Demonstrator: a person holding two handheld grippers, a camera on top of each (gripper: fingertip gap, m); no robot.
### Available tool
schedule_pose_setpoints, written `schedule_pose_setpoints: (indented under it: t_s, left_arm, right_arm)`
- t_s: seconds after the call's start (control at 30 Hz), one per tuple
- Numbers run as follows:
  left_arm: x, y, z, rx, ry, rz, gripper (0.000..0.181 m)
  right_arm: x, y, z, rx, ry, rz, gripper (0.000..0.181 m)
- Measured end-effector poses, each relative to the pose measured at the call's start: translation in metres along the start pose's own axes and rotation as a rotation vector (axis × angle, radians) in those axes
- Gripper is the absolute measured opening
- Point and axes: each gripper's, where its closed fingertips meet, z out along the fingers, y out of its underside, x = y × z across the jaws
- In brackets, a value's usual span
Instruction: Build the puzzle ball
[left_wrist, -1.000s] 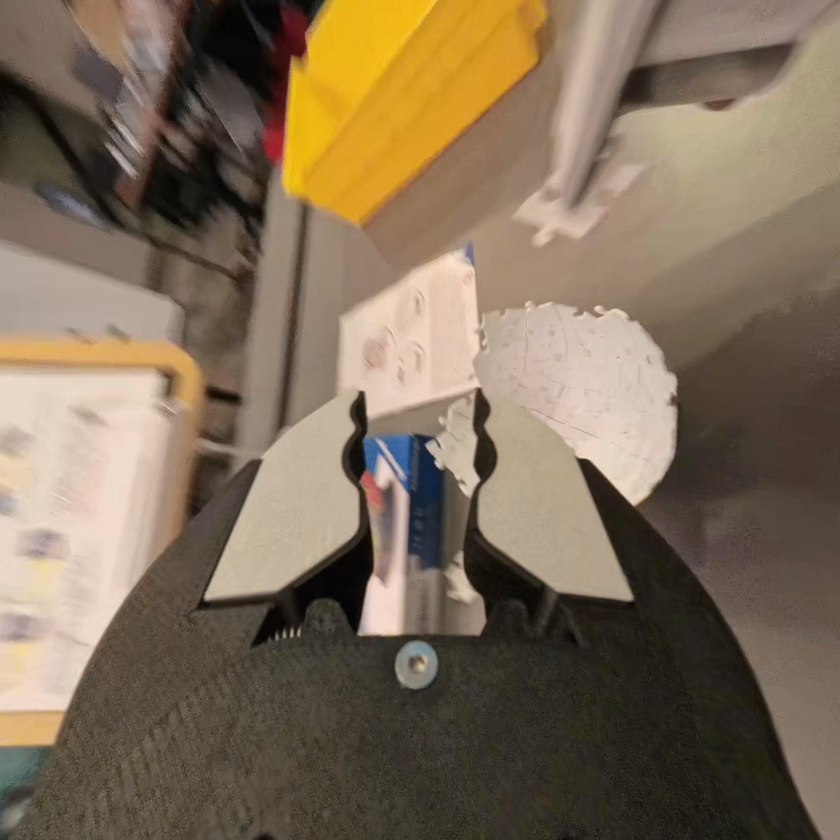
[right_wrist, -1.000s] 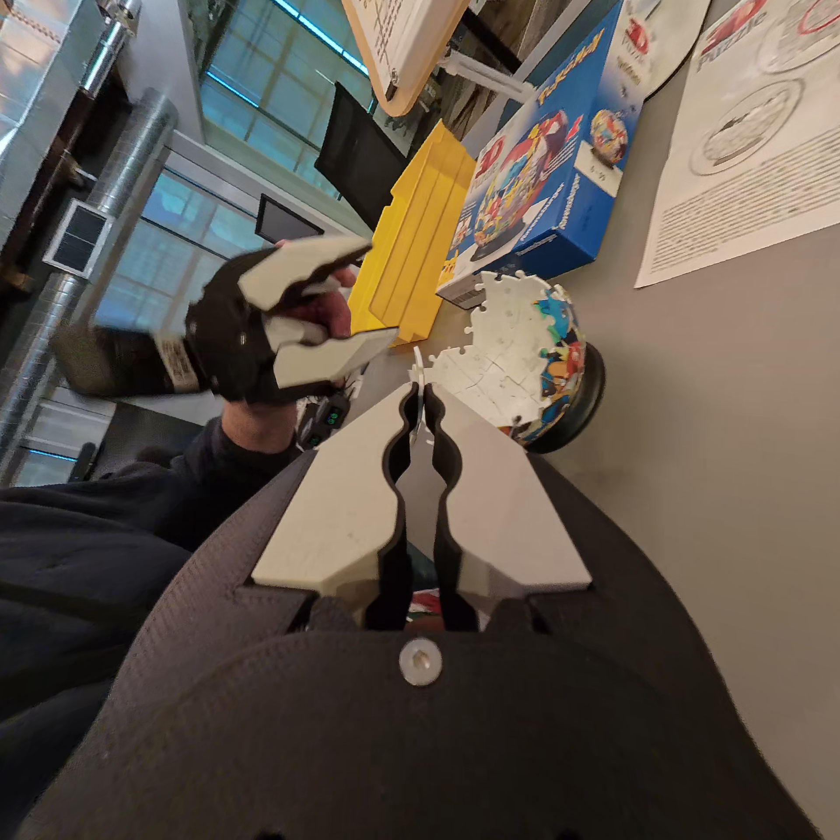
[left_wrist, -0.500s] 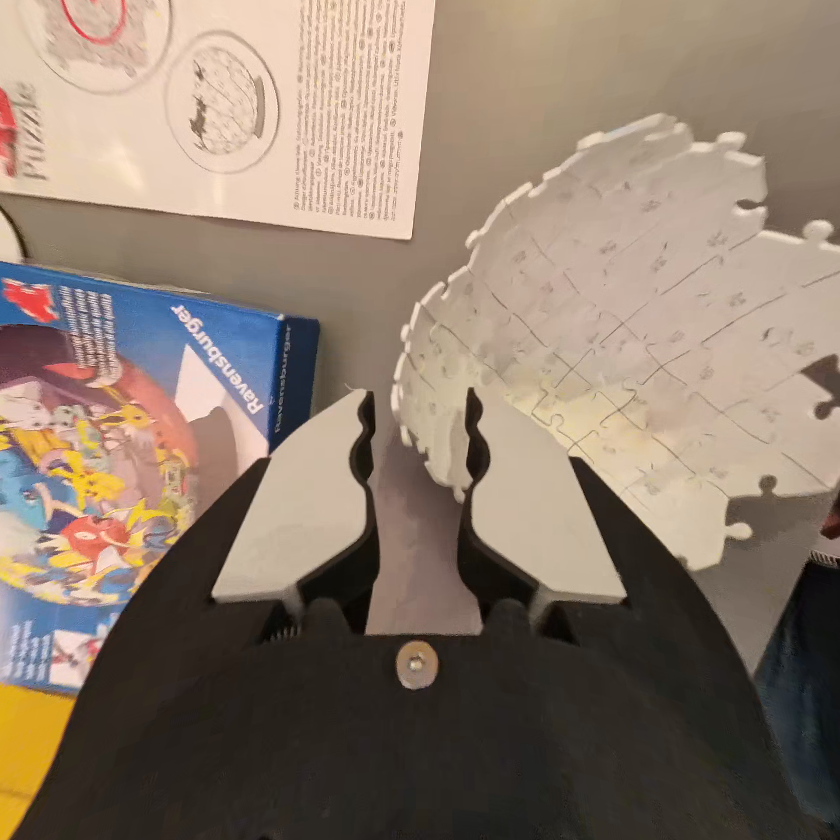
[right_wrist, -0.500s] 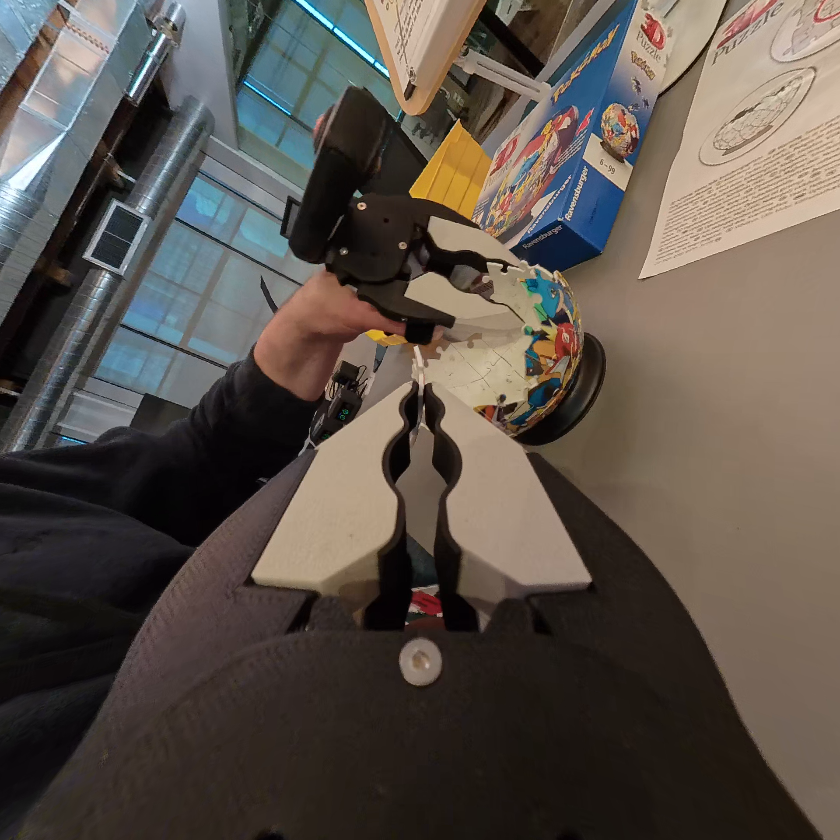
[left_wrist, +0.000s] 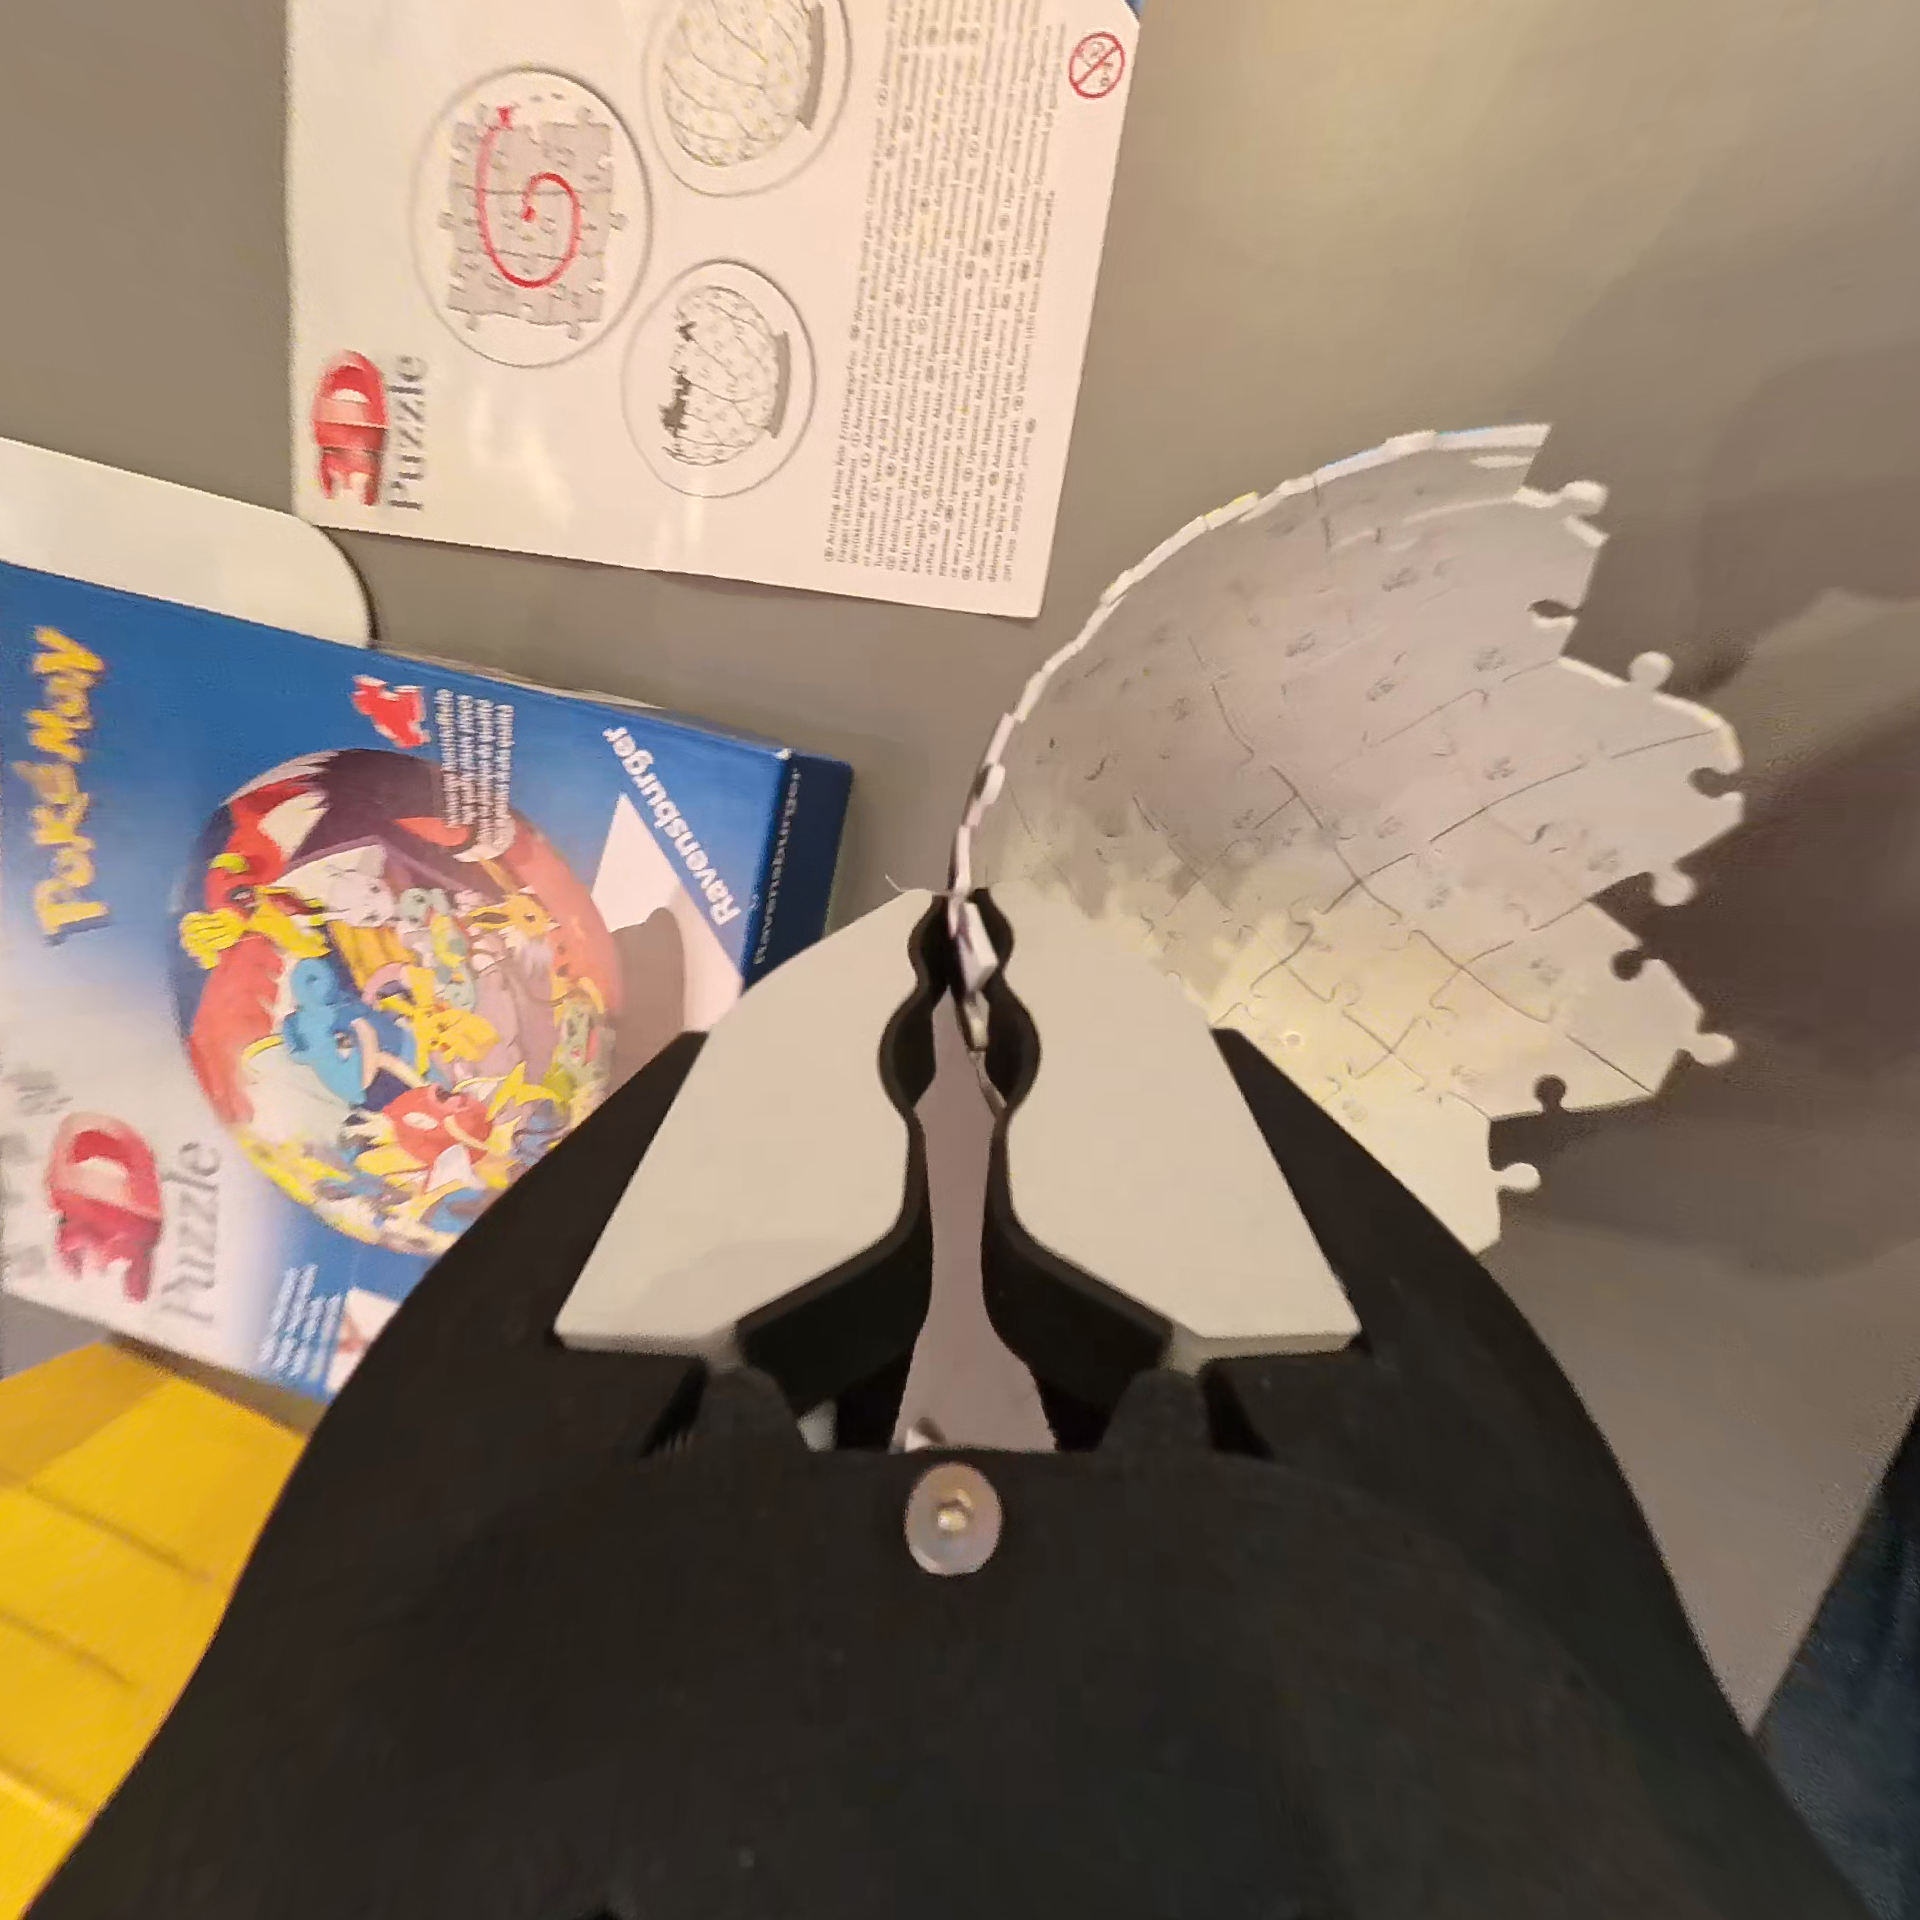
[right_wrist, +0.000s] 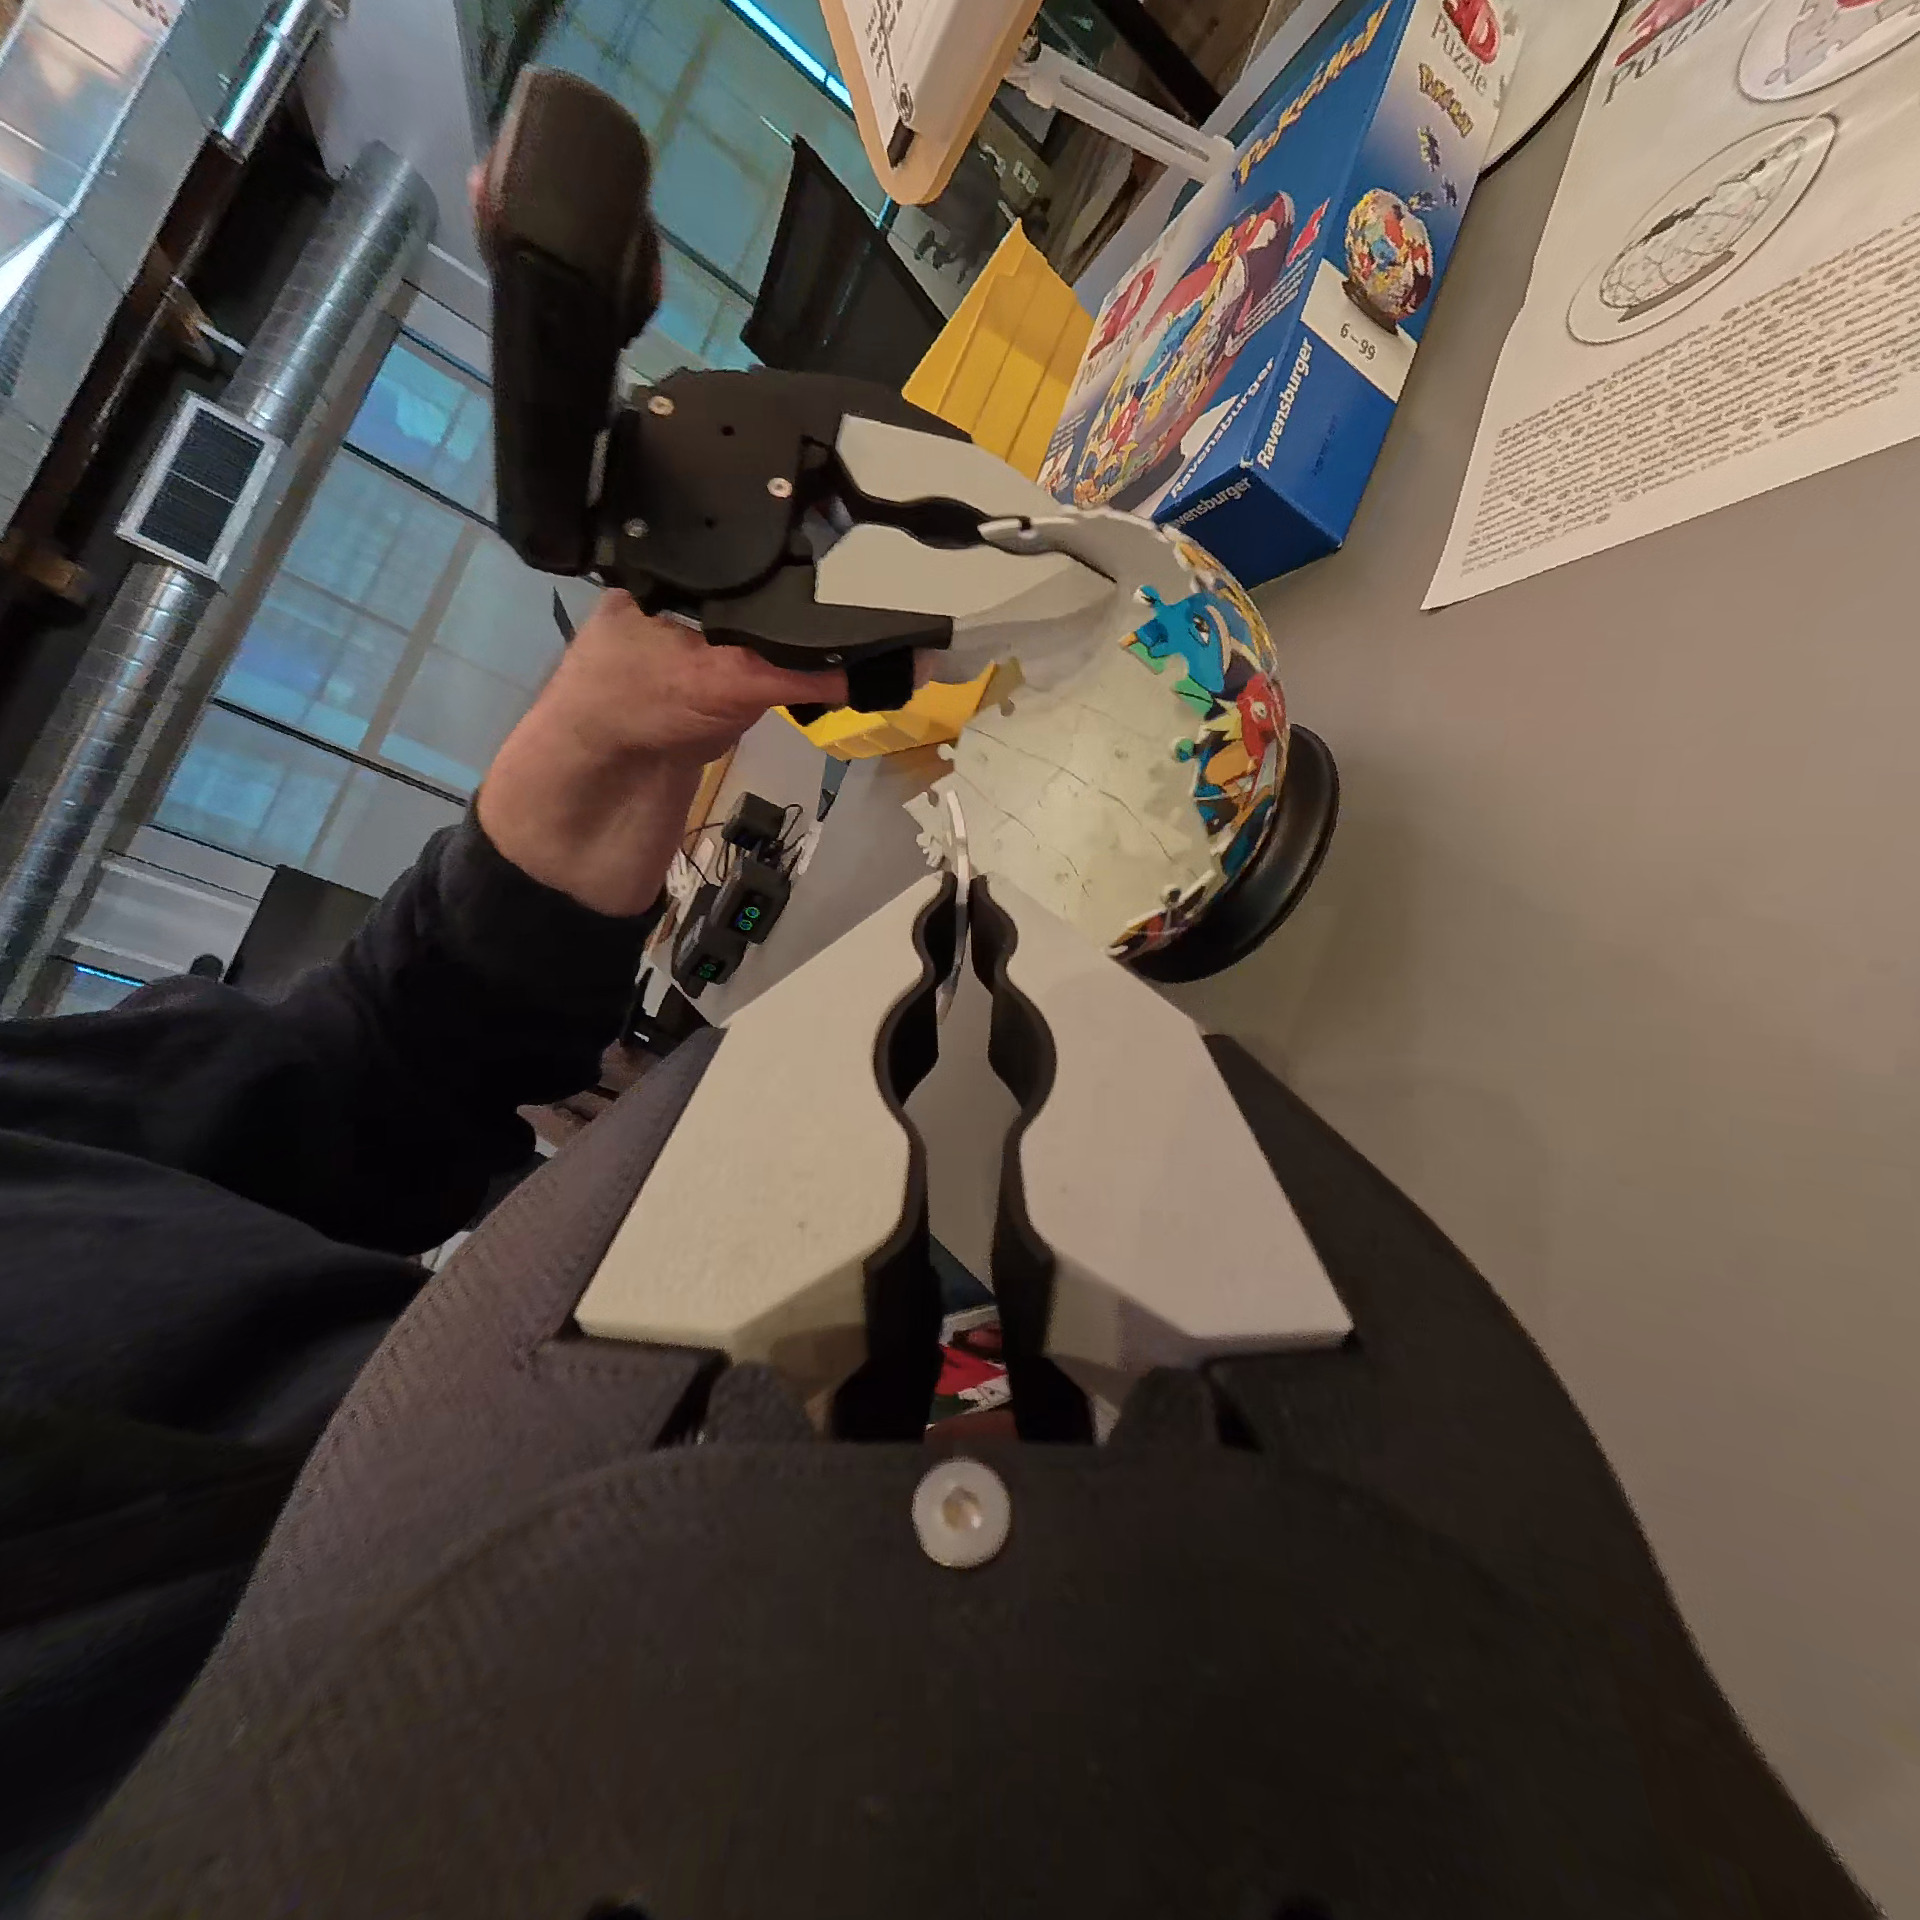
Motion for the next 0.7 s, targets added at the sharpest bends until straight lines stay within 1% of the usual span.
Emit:
schedule_pose_setpoints:
  t_s: [0.3, 0.5, 0.63, 0.7]
  left_arm:
    - [-0.017, -0.002, -0.027, 0.034, -0.237, 0.040, 0.003]
    - [-0.027, -0.003, -0.043, 0.079, -0.373, 0.034, 0.003]
    - [-0.032, -0.005, -0.048, 0.075, -0.475, 0.081, 0.004]
    - [-0.031, -0.005, -0.046, 0.078, -0.488, 0.079, 0.004]
  right_arm:
    - [0.011, 0.012, 0.019, -0.074, 0.054, -0.025, 0.000]
    - [0.019, 0.022, 0.041, -0.129, 0.093, -0.035, 0.001]
    - [0.029, 0.026, 0.058, -0.163, 0.133, -0.050, 0.001]
    - [0.033, 0.027, 0.067, -0.169, 0.142, -0.036, 0.001]
